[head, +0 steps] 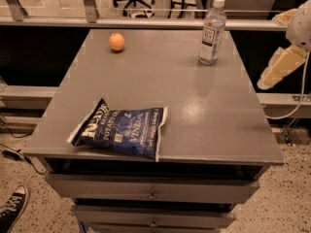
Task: Pick blue plastic bottle
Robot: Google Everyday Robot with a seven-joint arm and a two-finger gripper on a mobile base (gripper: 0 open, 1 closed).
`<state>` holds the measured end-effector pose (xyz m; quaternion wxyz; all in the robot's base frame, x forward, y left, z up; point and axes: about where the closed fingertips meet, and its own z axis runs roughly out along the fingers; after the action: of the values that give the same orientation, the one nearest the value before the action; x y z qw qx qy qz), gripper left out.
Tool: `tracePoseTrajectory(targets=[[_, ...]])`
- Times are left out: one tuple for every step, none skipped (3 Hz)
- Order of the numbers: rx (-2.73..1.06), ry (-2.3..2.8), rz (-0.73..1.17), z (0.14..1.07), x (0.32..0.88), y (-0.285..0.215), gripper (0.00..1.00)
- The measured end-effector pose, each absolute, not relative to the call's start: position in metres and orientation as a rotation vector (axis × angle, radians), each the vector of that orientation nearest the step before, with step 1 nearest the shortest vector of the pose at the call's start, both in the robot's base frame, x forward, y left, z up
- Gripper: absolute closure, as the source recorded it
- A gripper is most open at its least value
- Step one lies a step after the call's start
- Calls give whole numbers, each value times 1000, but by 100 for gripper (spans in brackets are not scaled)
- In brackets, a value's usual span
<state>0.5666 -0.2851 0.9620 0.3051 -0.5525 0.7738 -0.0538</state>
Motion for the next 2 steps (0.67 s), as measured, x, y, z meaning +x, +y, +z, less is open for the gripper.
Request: tracePoseTrajectory(targets=[[-1341,1972,-48,953,628,-291,0],[-1187,1892,86,944,693,-274,0]])
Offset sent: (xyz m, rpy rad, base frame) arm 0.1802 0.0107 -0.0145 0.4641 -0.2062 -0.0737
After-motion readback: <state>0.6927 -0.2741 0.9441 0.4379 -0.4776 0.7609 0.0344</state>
